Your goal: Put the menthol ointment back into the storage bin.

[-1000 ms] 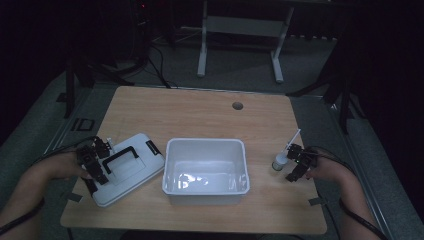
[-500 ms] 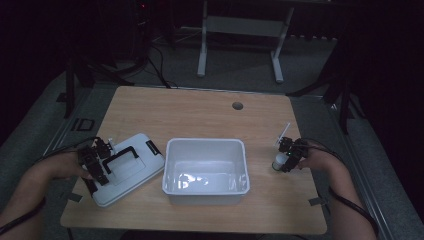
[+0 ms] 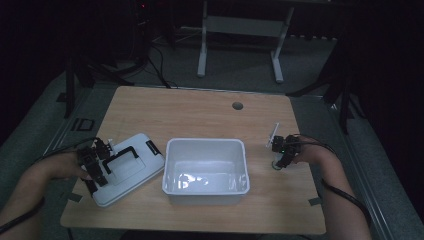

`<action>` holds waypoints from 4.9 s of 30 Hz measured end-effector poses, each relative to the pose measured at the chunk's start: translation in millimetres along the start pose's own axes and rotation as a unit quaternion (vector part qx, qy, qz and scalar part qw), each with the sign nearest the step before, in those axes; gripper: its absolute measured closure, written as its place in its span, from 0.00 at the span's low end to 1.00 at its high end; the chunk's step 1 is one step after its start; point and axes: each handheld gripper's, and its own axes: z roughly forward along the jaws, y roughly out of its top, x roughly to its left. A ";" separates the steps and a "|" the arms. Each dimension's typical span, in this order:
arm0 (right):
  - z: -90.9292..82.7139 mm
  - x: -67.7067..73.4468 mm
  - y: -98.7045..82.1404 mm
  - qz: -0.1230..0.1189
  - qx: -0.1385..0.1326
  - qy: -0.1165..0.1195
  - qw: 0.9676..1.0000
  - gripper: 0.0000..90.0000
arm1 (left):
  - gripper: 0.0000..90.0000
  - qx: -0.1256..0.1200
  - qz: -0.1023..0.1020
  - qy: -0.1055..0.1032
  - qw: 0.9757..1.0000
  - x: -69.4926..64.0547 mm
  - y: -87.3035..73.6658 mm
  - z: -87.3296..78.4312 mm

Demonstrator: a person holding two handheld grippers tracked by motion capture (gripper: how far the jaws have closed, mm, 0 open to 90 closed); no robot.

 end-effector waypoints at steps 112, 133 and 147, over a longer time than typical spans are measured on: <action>-162.8 119.5 103.6 -0.184 -0.041 -0.003 0.982 0.56 | 0.32 0.005 0.004 0.014 1.000 -7.4 -3.5 -9.3; -109.2 120.5 127.9 -0.177 -0.047 0.026 0.983 0.56 | 0.32 0.007 0.005 0.015 1.000 -6.9 -3.7 -7.7; -78.8 137.7 137.7 -0.187 -0.028 0.039 0.981 0.56 | 0.32 0.010 0.004 0.014 1.000 -6.3 -4.6 -6.1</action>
